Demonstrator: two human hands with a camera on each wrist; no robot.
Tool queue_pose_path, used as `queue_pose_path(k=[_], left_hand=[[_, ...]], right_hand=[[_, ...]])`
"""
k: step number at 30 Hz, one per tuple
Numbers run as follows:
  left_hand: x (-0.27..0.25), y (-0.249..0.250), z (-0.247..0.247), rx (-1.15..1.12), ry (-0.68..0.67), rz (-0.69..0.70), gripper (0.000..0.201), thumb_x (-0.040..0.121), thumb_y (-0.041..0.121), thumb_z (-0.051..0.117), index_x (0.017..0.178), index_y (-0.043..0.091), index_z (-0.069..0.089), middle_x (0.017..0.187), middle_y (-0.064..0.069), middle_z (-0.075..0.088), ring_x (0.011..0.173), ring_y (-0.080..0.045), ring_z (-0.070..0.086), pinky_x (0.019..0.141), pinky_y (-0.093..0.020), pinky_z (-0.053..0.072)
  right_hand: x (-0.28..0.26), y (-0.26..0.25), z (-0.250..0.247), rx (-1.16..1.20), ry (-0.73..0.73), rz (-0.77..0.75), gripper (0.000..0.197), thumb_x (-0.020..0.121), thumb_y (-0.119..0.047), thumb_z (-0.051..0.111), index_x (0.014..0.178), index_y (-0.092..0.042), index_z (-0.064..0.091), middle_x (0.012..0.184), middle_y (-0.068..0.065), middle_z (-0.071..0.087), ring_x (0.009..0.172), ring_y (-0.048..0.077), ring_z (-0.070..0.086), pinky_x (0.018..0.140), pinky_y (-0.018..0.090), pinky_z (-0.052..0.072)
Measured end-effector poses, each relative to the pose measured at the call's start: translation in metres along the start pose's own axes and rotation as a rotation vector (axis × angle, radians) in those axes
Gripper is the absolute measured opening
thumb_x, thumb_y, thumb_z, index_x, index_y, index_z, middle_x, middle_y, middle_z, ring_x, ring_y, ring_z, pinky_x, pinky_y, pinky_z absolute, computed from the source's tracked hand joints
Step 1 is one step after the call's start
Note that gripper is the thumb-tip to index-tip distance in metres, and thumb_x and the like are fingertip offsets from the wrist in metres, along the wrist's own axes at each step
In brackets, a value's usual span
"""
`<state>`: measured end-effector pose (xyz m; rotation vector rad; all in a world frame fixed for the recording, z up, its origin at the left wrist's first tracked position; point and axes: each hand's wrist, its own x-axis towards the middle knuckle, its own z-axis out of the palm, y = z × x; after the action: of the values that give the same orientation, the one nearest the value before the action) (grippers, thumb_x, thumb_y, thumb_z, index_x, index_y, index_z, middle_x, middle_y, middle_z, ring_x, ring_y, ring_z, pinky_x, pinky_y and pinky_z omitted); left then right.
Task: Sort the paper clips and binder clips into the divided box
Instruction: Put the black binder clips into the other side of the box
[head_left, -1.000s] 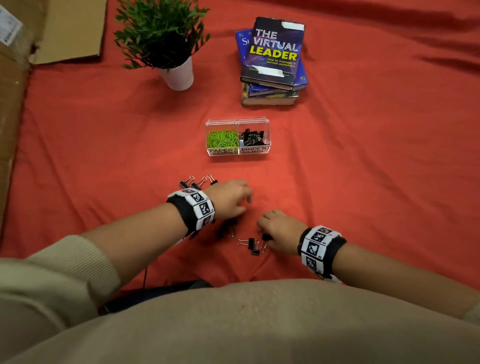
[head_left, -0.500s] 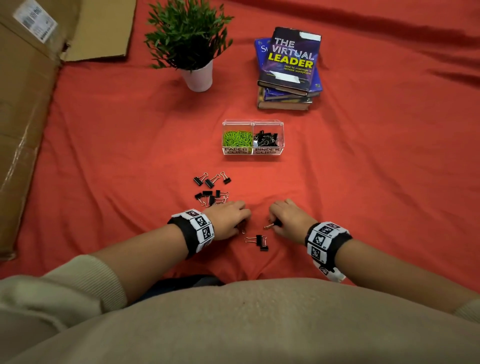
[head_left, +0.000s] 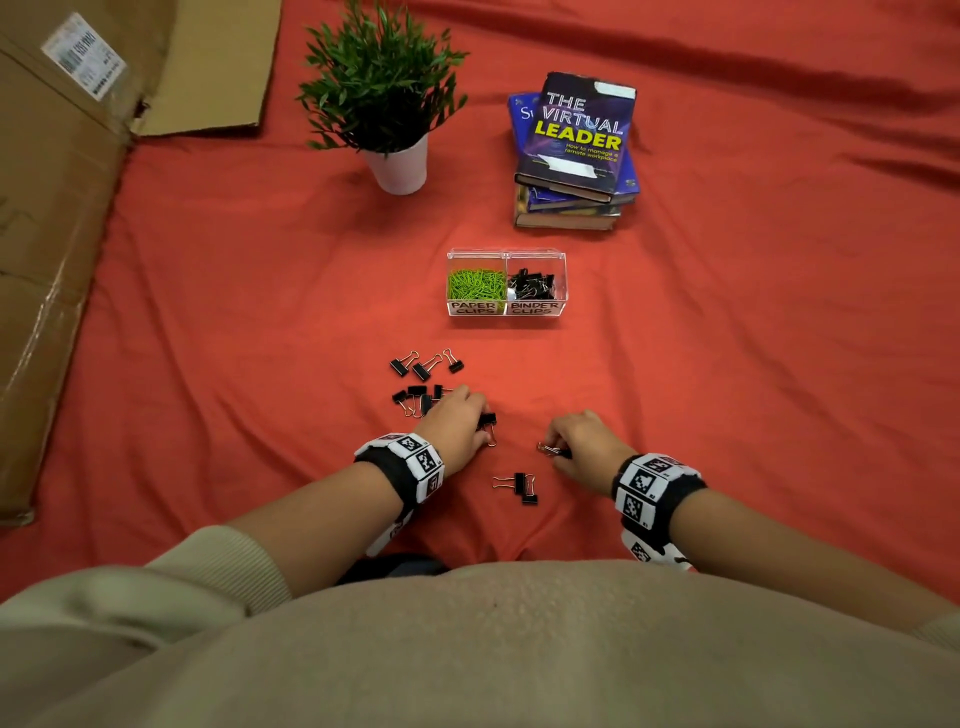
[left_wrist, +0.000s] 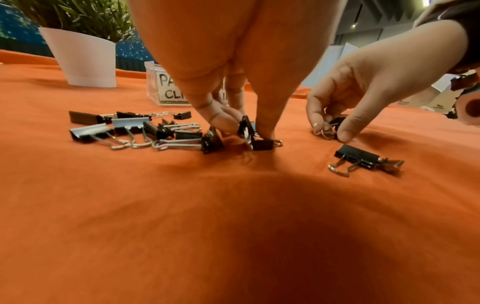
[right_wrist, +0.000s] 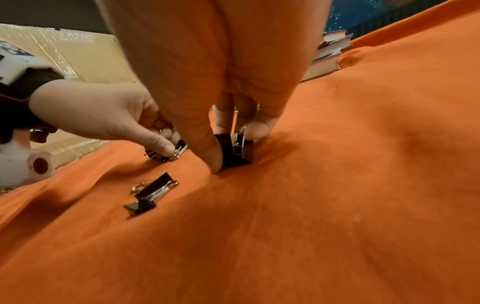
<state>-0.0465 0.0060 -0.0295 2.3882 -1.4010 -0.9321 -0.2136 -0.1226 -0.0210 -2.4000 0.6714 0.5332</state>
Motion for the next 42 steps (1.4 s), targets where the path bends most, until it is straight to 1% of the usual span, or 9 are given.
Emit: queue_pose_path(k=[9, 15, 19, 21, 24, 29, 33, 38, 42], left_hand=[[-0.016, -0.002, -0.003, 0.135, -0.016, 0.036, 0.053, 0.082, 0.038, 0.067, 0.124, 0.016, 0.044, 0.128, -0.004, 0.051, 0.125, -0.023, 0.042, 0.098, -0.039, 0.044], [-0.017, 0.001, 0.002, 0.098, 0.008, 0.025, 0.037, 0.084, 0.026, 0.061, 0.114, 0.013, 0.045, 0.119, -0.006, 0.054, 0.114, -0.025, 0.051, 0.093, -0.04, 0.046], [-0.016, 0.002, 0.002, 0.097, -0.005, 0.032, 0.027, 0.084, 0.022, 0.055, 0.108, 0.013, 0.047, 0.113, -0.007, 0.054, 0.11, -0.026, 0.052, 0.088, -0.041, 0.047], [-0.016, 0.002, 0.001, 0.119, -0.001, 0.044, 0.023, 0.084, 0.022, 0.053, 0.105, 0.013, 0.049, 0.11, -0.007, 0.052, 0.108, -0.027, 0.053, 0.086, -0.041, 0.047], [-0.016, 0.0, 0.0, 0.134, 0.002, 0.063, 0.022, 0.087, 0.022, 0.051, 0.106, 0.013, 0.053, 0.107, -0.008, 0.051, 0.102, -0.029, 0.055, 0.08, -0.039, 0.047], [-0.016, -0.002, -0.004, 0.199, -0.02, 0.102, 0.023, 0.091, 0.024, 0.047, 0.11, 0.015, 0.057, 0.109, -0.01, 0.049, 0.101, -0.03, 0.055, 0.075, -0.038, 0.046], [-0.017, -0.006, -0.007, 0.22, -0.03, 0.1, 0.022, 0.092, 0.023, 0.046, 0.109, 0.013, 0.057, 0.112, -0.01, 0.047, 0.1, -0.031, 0.056, 0.073, -0.038, 0.046], [-0.015, -0.007, -0.008, 0.175, -0.022, 0.073, 0.025, 0.093, 0.024, 0.046, 0.107, 0.006, 0.055, 0.111, -0.012, 0.048, 0.096, -0.034, 0.058, 0.076, -0.042, 0.049], [-0.011, -0.011, -0.011, 0.099, -0.049, 0.074, 0.021, 0.091, 0.02, 0.049, 0.107, 0.008, 0.058, 0.111, -0.012, 0.05, 0.098, -0.034, 0.059, 0.084, -0.042, 0.05]], right_hand=[[0.001, -0.007, -0.009, 0.187, -0.038, 0.043, 0.017, 0.082, -0.01, 0.061, 0.099, -0.01, 0.063, 0.107, 0.007, 0.057, 0.096, 0.02, 0.056, 0.083, 0.022, 0.04], [0.006, -0.033, -0.005, 0.294, -0.153, 0.026, 0.017, 0.084, -0.006, 0.051, 0.089, -0.023, 0.053, 0.073, -0.01, 0.051, 0.069, 0.011, 0.05, 0.068, 0.022, 0.04], [0.006, -0.044, 0.0, 0.18, -0.202, -0.009, 0.015, 0.082, -0.015, 0.059, 0.096, -0.018, 0.055, 0.077, -0.005, 0.054, 0.077, 0.016, 0.052, 0.068, 0.024, 0.037], [0.006, -0.046, 0.004, 0.039, -0.212, -0.052, 0.029, 0.079, -0.023, 0.067, 0.103, -0.014, 0.056, 0.09, 0.001, 0.058, 0.085, 0.019, 0.054, 0.07, 0.026, 0.039], [0.007, -0.044, 0.013, -0.124, -0.209, -0.103, 0.042, 0.074, -0.027, 0.073, 0.108, -0.011, 0.054, 0.111, 0.01, 0.057, 0.105, 0.025, 0.052, 0.086, 0.033, 0.044], [0.007, -0.04, 0.014, -0.065, -0.15, -0.077, 0.03, 0.08, -0.011, 0.061, 0.11, -0.007, 0.055, 0.117, 0.013, 0.048, 0.106, 0.029, 0.054, 0.092, 0.035, 0.042], [0.009, -0.032, 0.009, 0.058, -0.099, -0.088, 0.022, 0.079, -0.004, 0.056, 0.1, -0.009, 0.056, 0.109, 0.01, 0.058, 0.1, 0.025, 0.057, 0.084, 0.027, 0.042], [0.025, -0.02, -0.017, 0.294, 0.049, 0.08, 0.014, 0.078, -0.01, 0.069, 0.088, -0.016, 0.059, 0.084, 0.003, 0.063, 0.078, 0.017, 0.058, 0.061, 0.018, 0.039], [0.053, -0.018, -0.073, 0.444, 0.283, 0.152, 0.016, 0.079, -0.015, 0.073, 0.09, -0.012, 0.061, 0.083, 0.002, 0.062, 0.075, 0.015, 0.055, 0.068, 0.024, 0.045]])
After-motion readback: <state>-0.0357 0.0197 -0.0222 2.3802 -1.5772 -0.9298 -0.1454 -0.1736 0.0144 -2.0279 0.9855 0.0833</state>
